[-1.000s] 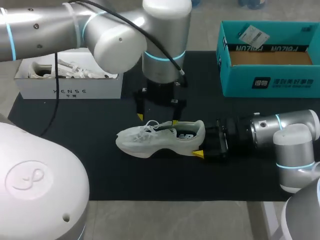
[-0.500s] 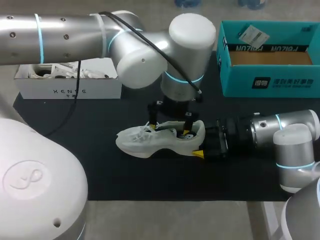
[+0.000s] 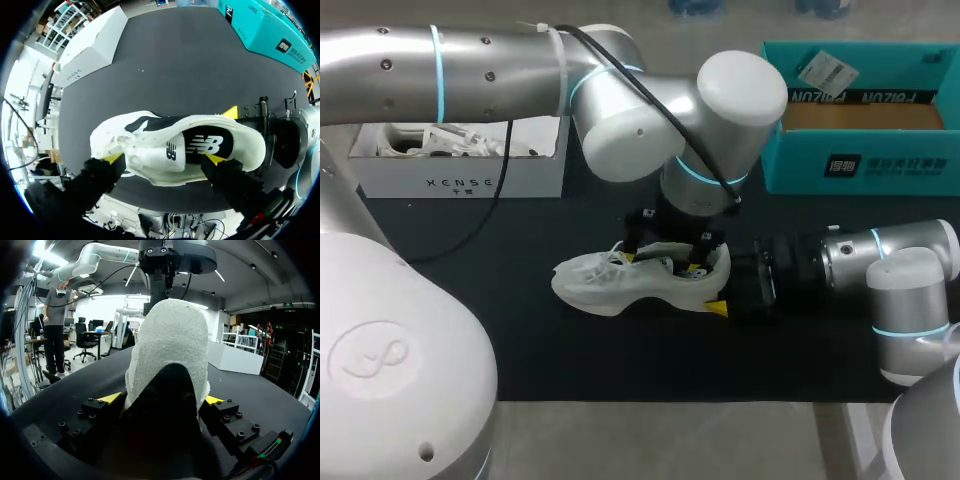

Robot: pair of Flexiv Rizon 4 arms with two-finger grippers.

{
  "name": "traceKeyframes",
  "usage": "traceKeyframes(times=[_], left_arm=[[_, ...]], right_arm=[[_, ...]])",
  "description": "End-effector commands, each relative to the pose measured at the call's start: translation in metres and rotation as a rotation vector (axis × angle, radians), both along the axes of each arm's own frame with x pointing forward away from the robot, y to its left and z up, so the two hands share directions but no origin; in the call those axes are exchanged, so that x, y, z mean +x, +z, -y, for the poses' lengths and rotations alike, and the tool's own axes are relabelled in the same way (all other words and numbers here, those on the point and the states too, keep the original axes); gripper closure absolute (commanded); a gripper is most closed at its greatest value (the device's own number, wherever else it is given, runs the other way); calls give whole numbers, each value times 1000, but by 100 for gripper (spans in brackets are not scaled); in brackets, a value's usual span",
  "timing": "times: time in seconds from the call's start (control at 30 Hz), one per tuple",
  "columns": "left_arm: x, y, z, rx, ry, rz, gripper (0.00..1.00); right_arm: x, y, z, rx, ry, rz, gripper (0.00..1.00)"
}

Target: Take the shoe out of the shoebox, open the shoe tongue, remove and reinsert the insole, then place the shoe into the shoebox

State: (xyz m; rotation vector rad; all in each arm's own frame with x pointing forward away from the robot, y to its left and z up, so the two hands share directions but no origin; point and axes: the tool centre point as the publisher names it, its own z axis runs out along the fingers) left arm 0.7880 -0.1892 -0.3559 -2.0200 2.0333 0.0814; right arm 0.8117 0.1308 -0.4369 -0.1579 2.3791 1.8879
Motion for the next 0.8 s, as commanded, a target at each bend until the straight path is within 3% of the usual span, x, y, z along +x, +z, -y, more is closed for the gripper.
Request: traceKeyframes(times=[0.03, 0.57, 0.6, 0.63, 0.8], left_arm=[[-3, -6, 4, 41, 28, 30, 0], [14, -14, -15, 95, 98, 34, 2], [15, -13, -15, 93, 96, 30, 66], [15, -13, -15, 94, 87, 27, 100], [9, -6, -10, 90, 72, 31, 100]], right_arm=[[-2, -8, -4, -2, -1, 0, 100], [-2, -8, -4, -2, -1, 0, 100], [-2, -8, -4, -2, -1, 0, 100], [-2, -8, -4, -2, -1, 0, 100], [-2, -8, -4, -2, -1, 0, 100]])
